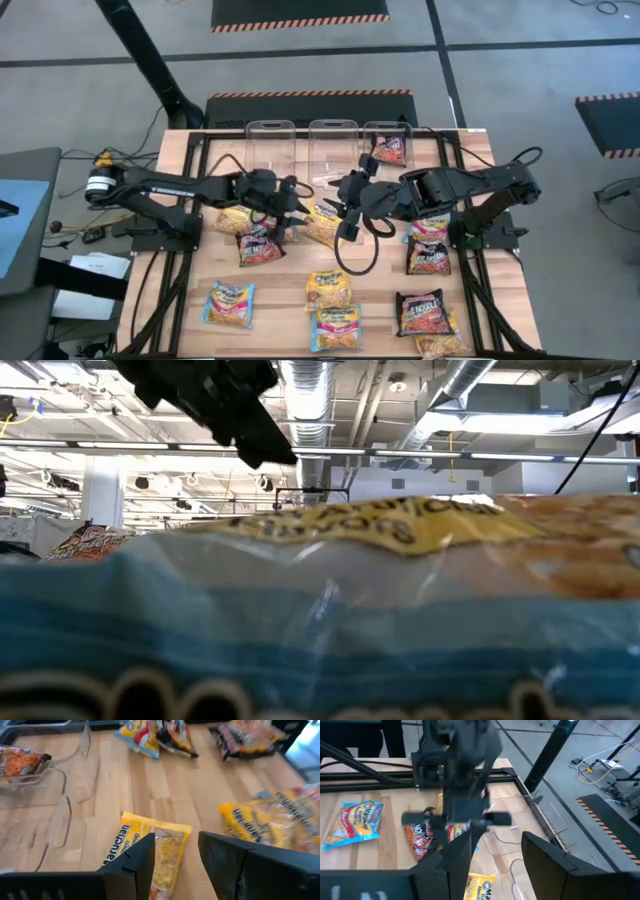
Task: Sort Maruchan noodles
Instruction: Put the yellow noodle pack into the left transparent bin
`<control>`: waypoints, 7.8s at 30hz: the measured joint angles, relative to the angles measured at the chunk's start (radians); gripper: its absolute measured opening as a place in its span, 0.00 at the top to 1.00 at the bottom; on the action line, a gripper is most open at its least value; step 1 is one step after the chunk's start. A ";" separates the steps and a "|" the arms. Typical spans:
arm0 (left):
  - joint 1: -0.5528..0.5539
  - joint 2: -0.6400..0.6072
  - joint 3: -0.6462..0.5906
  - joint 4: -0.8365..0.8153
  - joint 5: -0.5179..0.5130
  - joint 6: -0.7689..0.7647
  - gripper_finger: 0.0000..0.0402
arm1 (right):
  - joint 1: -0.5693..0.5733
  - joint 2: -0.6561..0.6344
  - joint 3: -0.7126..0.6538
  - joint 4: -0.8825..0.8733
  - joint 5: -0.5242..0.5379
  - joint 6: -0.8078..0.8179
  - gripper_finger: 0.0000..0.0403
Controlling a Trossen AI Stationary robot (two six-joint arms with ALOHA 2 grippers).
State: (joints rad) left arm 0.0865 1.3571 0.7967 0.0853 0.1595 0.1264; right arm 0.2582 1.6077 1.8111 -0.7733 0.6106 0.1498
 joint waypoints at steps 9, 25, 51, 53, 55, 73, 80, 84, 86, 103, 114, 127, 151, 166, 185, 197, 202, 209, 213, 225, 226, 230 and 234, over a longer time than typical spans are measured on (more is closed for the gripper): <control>-0.035 0.145 0.000 0.072 -0.018 0.054 0.65 | -0.018 0.000 0.000 -0.001 -0.003 0.000 0.50; -0.035 0.375 0.044 0.165 -0.046 0.170 0.65 | -0.018 0.000 0.000 -0.004 -0.009 0.003 0.50; -0.037 0.501 0.076 0.079 -0.189 0.063 0.66 | -0.018 0.000 0.000 0.002 -0.012 0.008 0.50; -0.041 0.498 0.074 0.083 -0.198 0.063 0.70 | -0.018 0.000 0.000 0.004 -0.011 0.008 0.50; -0.042 0.497 0.073 0.085 -0.188 0.062 0.76 | -0.018 0.000 0.000 0.004 -0.011 0.009 0.50; -0.104 0.455 0.105 0.041 -0.166 0.019 1.00 | -0.018 0.000 0.000 0.018 -0.010 0.011 0.50; -0.111 0.406 0.138 -0.030 -0.211 0.019 1.00 | -0.018 0.000 0.000 0.091 -0.008 0.009 0.50; -0.110 0.388 0.141 -0.050 -0.217 0.019 1.00 | -0.015 0.000 0.000 0.117 -0.008 0.008 0.50; -0.110 0.386 0.141 -0.043 -0.218 0.019 1.00 | -0.014 0.000 0.000 0.125 -0.007 0.007 0.50; -0.072 0.244 0.144 -0.076 -0.217 0.008 1.00 | -0.010 -0.004 0.107 0.124 0.025 -0.078 0.50; -0.052 0.040 0.146 -0.129 -0.254 -0.010 1.00 | -0.019 -0.005 0.226 0.126 0.044 -0.228 0.50; 0.059 -0.144 0.146 -0.201 -0.532 0.131 1.00 | -0.080 -0.004 0.261 0.127 0.072 -0.410 0.50; 0.512 -0.148 0.146 -0.292 -0.462 0.449 1.00 | -0.322 -0.004 0.261 0.052 0.068 -0.554 0.50; 0.544 0.109 0.146 -0.242 -0.460 0.526 1.00 | -0.381 -0.004 0.261 -0.024 0.066 -0.578 0.50; 0.558 0.249 0.145 -0.192 -0.540 0.632 1.00 | -0.396 -0.004 0.261 -0.094 0.066 -0.577 0.50; 0.560 0.249 0.145 -0.347 -0.452 0.599 0.96 | -0.396 -0.005 0.261 -0.094 0.066 -0.564 0.50; 0.564 0.249 0.145 -0.364 -0.399 0.552 0.88 | -0.396 -0.004 0.261 -0.093 0.067 -0.540 0.50; 0.598 0.248 0.149 -0.392 -0.321 0.359 0.76 | -0.396 -0.005 0.260 -0.092 0.067 -0.530 0.50; 0.640 0.248 0.189 -0.444 -0.231 0.249 0.75 | -0.396 -0.005 0.260 -0.094 0.067 -0.506 0.50; 0.781 0.248 0.422 -0.665 0.065 0.140 0.75 | -0.396 -0.005 0.260 -0.094 0.067 -0.505 0.50; 0.790 0.248 0.433 -0.674 0.072 0.140 0.75 | -0.396 -0.004 0.260 -0.094 0.067 -0.505 0.50; 0.821 0.248 0.465 -0.685 0.117 0.122 0.75 | -0.396 -0.005 0.260 -0.094 0.062 -0.505 0.50; 0.840 0.247 0.477 -0.693 0.175 0.068 0.75 | -0.396 -0.005 0.260 -0.094 0.041 -0.498 0.50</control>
State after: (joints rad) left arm 0.9267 1.6043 1.2736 -0.6081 0.3343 0.1948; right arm -0.1380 1.6032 2.0712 -0.8673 0.6521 -0.3480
